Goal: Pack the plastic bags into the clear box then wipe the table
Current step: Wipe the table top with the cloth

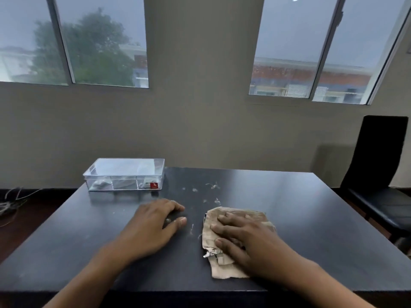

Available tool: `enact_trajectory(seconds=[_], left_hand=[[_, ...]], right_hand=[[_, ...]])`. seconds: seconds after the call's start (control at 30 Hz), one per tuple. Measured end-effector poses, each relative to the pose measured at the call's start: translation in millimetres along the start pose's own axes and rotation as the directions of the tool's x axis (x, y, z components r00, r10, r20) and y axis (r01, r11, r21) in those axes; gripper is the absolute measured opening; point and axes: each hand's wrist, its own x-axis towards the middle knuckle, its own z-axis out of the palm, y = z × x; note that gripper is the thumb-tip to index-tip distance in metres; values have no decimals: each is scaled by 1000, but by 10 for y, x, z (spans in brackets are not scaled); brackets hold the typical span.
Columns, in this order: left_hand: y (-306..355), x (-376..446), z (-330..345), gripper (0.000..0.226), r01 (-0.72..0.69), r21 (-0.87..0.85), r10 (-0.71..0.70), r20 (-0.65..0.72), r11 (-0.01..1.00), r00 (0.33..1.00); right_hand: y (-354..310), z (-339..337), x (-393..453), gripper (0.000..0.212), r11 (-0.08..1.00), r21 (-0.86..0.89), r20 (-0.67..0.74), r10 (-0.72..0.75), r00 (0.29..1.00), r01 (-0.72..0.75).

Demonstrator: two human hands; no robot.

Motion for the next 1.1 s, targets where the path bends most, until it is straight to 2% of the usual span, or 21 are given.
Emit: enact_trajectory(seconds=[0.1, 0.23, 0.33, 0.43, 0.57, 0.73, 0.8, 0.9, 1.1], left_hand=[[-218, -80, -10, 63, 60, 117, -66, 50, 991, 997], [-302, -69, -21, 59, 58, 99, -70, 124, 993, 990], [-330, 22, -103, 60, 42, 93, -62, 228, 995, 972], [-355, 113, -192, 56, 24, 82, -47, 288, 996, 956], [-399, 131, -247, 48, 9, 44, -21, 286, 999, 958], [-471, 56, -193, 47, -9, 19, 3, 263, 1000, 965], [-482, 42, -189, 47, 0, 5, -2, 262, 1000, 965], [-492, 52, -186, 45, 3, -12, 1, 268, 1000, 963], [-468, 89, -189, 46, 14, -38, -2, 302, 999, 953]], right_hand=[[91, 13, 94, 52, 999, 22, 10, 43, 999, -43], [303, 57, 549, 63, 982, -50, 99, 186, 978, -182], [507, 73, 1073, 58, 945, -116, 115, 317, 941, -304], [471, 78, 1514, 60, 920, -123, 123, 386, 914, -372], [171, 199, 1603, 66, 942, -111, 136, 330, 934, -316], [-102, 256, 1017, 60, 987, -102, 143, 141, 980, -127], [-104, 219, 761, 59, 989, -113, 160, 110, 981, -93], [56, 133, 752, 58, 987, -100, 170, 141, 975, -125], [207, 187, 1502, 65, 945, -73, 127, 325, 937, -318]])
